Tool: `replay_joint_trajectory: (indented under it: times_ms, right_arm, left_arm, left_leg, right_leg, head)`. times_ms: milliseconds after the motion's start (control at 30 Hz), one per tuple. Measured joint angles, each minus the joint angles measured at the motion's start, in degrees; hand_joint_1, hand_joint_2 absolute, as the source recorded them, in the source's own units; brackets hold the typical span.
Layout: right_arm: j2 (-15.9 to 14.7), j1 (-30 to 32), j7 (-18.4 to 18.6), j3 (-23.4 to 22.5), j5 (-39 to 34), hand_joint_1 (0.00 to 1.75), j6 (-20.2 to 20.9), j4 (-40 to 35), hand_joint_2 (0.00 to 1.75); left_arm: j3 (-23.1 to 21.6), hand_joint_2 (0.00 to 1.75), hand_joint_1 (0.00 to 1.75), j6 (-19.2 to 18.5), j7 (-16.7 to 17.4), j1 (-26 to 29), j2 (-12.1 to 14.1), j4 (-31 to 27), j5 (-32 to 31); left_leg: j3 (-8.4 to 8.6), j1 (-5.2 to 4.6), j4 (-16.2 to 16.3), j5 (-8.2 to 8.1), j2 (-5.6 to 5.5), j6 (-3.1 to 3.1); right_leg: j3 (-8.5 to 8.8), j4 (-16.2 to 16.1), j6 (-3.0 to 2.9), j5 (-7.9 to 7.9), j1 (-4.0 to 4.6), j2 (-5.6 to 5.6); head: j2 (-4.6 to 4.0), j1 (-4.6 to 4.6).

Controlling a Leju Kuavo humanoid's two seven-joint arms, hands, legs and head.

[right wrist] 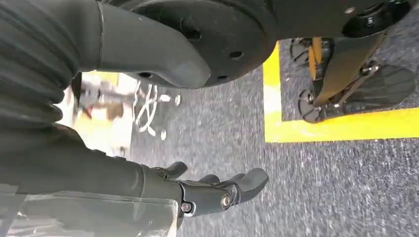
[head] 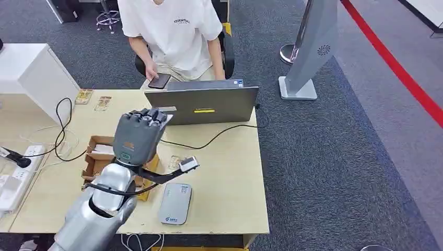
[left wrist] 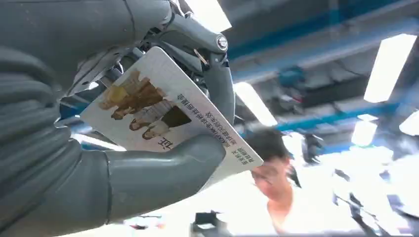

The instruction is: Pass the card to the sensor for recognition and then transmit it.

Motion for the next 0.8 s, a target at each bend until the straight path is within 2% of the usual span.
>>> replay_joint_trajectory:
  times_ms: [67,167,200,233,267,333,433,600,800]
  right_arm:
    - [-0.02,-0.14,0.24,1.11,0.59,0.00,0.09,0.00,1.75]
    - [-0.07,-0.60,0.68,2.64,1.73,0.00,0.42,0.02,1.75]
    - [-0.09,-0.67,0.81,3.21,2.10,0.00,0.50,0.02,1.75]
    - [-0.15,-0.71,0.92,3.73,2.14,0.00,0.59,0.04,1.75]
    - [-0.20,-0.73,0.96,4.13,2.21,0.00,0.68,0.04,1.75]
    - [-0.24,-0.67,1.09,4.76,2.23,0.00,0.79,0.09,1.75]
    - [-0.37,-0.85,1.38,5.55,2.21,0.00,0.92,0.13,1.75]
    - [-0.42,-0.87,2.25,6.20,2.01,0.00,1.01,0.26,1.75]
    - [-0.42,-0.87,2.40,6.27,1.97,0.00,1.01,0.28,1.75]
  left_arm:
    - [2.46,1.75,1.75,1.63,0.15,-1.98,1.22,1.63,0.00]
    - [4.11,1.75,1.75,3.21,3.22,-6.49,3.72,7.55,-0.02]
    - [4.63,1.75,1.75,4.33,4.03,-8.42,5.15,10.57,-0.02]
    - [5.43,1.75,1.75,6.72,4.39,-11.27,6.66,16.65,-0.02]
    - [6.01,1.75,1.75,7.54,4.41,-13.05,7.59,20.25,-0.02]
    - [7.01,1.75,1.75,8.37,4.93,-15.02,9.50,25.25,-0.02]
    - [7.05,1.75,1.75,8.83,6.38,-18.72,12.00,34.78,-0.02]
    - [7.66,1.75,1.75,8.89,7.37,-20.33,14.75,42.66,-0.02]
    - [10.01,1.75,1.75,8.89,6.99,-19.13,15.95,45.51,-0.02]
  left_leg:
    - [0.00,0.00,0.00,0.04,-0.03,-0.01]
    - [-0.01,0.05,-0.02,0.15,-0.03,-0.14]
    - [0.01,0.05,-0.03,0.15,0.01,-0.14]
    - [0.01,0.05,-0.02,0.16,0.08,-0.15]
    - [0.04,0.05,-0.03,0.19,0.19,-0.20]
    - [0.02,0.04,-0.03,0.19,0.30,-0.20]
    - [-0.02,0.07,-0.04,0.21,0.24,-0.23]
    - [-0.06,0.06,-0.04,0.20,0.31,-0.23]
    - [-0.10,0.06,-0.04,0.20,0.22,-0.23]
  right_leg:
    - [0.00,0.02,-0.01,0.00,0.00,-0.02]
    - [0.00,0.08,-0.08,0.05,0.04,-0.01]
    - [-0.02,0.09,-0.10,0.07,0.04,0.05]
    - [-0.05,0.12,-0.14,0.10,0.05,0.14]
    - [-0.08,0.15,-0.22,0.16,0.04,0.22]
    - [-0.15,0.16,-0.23,0.16,0.04,0.30]
    - [-0.18,0.19,-0.23,0.15,0.07,0.29]
    - [-0.21,0.20,-0.24,0.16,0.06,0.34]
    - [-0.22,0.17,-0.23,0.15,0.06,0.27]
  head:
    - [0.00,-0.02]
    - [0.00,0.11]
    - [0.00,0.09]
    - [0.00,0.09]
    - [0.00,0.13]
    - [0.00,-0.11]
    - [0.00,0.13]
    - [0.00,0.07]
    - [0.00,0.07]
